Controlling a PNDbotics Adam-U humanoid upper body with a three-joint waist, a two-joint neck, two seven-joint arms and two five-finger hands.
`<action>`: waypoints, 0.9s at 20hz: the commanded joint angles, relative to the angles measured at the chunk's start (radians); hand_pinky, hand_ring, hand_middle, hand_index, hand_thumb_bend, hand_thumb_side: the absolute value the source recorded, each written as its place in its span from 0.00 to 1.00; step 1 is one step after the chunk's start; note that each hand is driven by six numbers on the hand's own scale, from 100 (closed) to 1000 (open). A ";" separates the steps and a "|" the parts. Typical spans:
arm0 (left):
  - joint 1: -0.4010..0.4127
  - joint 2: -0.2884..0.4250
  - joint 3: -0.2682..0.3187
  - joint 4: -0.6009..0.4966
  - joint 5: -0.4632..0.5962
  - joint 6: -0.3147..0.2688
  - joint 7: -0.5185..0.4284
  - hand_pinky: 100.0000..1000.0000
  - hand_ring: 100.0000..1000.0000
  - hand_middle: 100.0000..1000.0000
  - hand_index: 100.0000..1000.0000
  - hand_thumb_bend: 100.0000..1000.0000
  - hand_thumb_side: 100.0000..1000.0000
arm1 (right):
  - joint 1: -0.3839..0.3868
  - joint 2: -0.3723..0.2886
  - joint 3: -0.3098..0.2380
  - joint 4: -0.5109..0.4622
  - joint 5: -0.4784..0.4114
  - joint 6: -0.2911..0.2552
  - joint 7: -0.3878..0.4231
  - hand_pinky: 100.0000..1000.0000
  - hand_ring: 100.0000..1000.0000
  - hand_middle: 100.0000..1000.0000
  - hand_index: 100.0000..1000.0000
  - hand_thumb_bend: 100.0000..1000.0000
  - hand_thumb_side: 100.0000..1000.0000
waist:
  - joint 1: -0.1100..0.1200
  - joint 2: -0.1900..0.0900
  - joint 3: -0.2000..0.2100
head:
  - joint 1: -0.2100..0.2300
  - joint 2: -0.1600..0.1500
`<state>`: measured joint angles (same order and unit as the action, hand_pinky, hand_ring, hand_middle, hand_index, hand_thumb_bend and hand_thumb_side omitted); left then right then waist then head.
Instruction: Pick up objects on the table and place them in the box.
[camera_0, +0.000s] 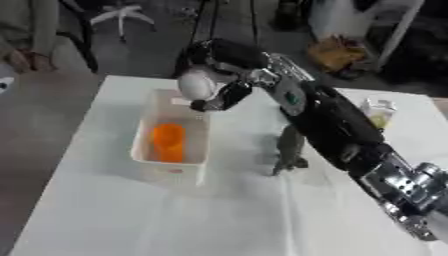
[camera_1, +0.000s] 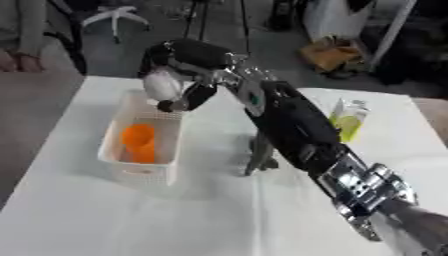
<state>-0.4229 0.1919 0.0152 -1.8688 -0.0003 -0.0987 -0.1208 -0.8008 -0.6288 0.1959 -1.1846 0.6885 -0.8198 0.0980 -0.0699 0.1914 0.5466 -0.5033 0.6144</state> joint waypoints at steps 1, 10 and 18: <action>-0.016 0.008 0.000 -0.021 0.003 0.000 -0.004 0.55 0.66 0.81 0.89 0.41 0.92 | -0.014 0.001 0.001 0.007 -0.033 -0.032 0.032 0.11 0.32 0.64 0.61 0.21 0.00 | -0.011 -0.026 0.000 | 0.010 -0.013; -0.015 0.007 0.000 -0.021 0.004 0.000 -0.003 0.55 0.66 0.81 0.89 0.41 0.92 | -0.014 0.014 -0.002 0.009 -0.115 -0.047 0.013 0.09 0.31 0.65 0.61 0.21 0.00 | -0.010 -0.025 0.001 | 0.017 -0.017; -0.015 0.007 -0.002 -0.020 0.006 -0.001 -0.006 0.54 0.66 0.81 0.89 0.41 0.93 | -0.012 0.022 0.002 0.009 -0.158 -0.042 -0.025 0.09 0.35 0.69 0.67 0.00 0.00 | -0.007 -0.023 0.000 | 0.015 -0.018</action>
<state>-0.4232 0.1916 0.0150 -1.8689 0.0006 -0.0976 -0.1228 -0.7991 -0.5939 0.2042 -1.1612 0.5496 -0.8627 0.0852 -0.0705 0.1914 0.5474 -0.4879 0.6056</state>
